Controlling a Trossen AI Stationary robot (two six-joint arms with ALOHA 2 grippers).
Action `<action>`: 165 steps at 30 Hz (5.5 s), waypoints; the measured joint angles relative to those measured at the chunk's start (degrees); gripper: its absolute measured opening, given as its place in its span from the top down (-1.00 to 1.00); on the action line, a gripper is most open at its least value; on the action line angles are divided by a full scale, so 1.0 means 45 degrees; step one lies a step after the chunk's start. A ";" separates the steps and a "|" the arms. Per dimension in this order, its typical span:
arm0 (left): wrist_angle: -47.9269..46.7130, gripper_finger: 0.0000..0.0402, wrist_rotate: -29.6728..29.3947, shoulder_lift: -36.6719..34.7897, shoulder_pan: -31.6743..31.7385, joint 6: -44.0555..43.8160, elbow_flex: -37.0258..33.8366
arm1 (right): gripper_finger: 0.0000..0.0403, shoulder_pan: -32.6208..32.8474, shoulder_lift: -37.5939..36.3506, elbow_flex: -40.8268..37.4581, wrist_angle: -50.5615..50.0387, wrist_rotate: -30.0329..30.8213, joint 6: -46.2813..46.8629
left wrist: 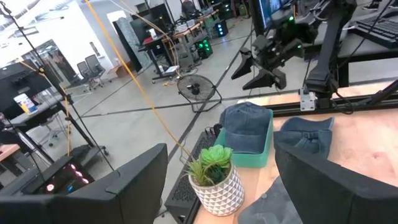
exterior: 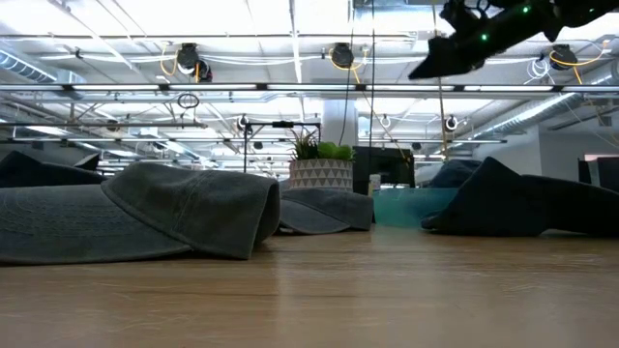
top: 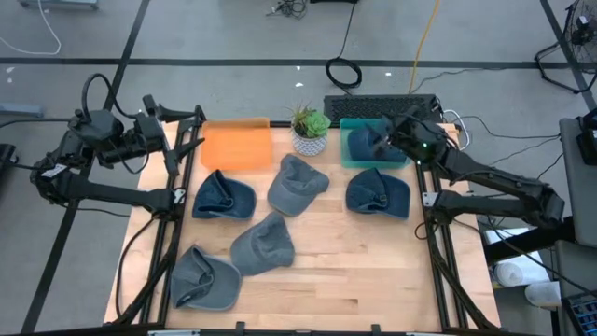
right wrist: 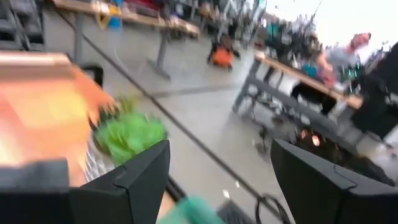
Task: Pick & Place hat
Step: Put the right blue cap into the light blue bin
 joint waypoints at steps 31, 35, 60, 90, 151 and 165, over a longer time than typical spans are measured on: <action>-0.4884 -0.63 0.0786 0.0068 0.0000 -0.3454 -0.0005 | -0.33 0.3908 0.1353 0.1630 0.3617 0.0862 0.1135; -0.4881 -0.58 0.1138 0.0068 0.0000 -0.3434 -0.0005 | -0.33 0.4586 0.2139 0.3141 0.1841 0.1098 0.1112; -0.3859 -0.92 0.2662 0.1472 0.0000 -0.2433 -0.0005 | -0.33 0.7336 0.4248 0.9180 -0.2498 0.4186 0.2449; -0.0732 -0.89 0.4641 0.5275 -0.0135 -0.4881 -0.0005 | -0.33 1.0344 0.2850 1.0146 -1.2739 0.2655 0.8234; -0.0945 -0.89 0.4407 0.5274 -0.0135 -0.5066 -0.0005 | -0.53 1.0790 0.5622 0.8373 -2.1248 -0.1294 1.0829; -0.1024 -0.89 0.4412 0.5270 -0.0131 -0.5635 -0.0005 | -0.53 1.1133 0.5618 0.6490 -1.9431 -0.2165 1.1094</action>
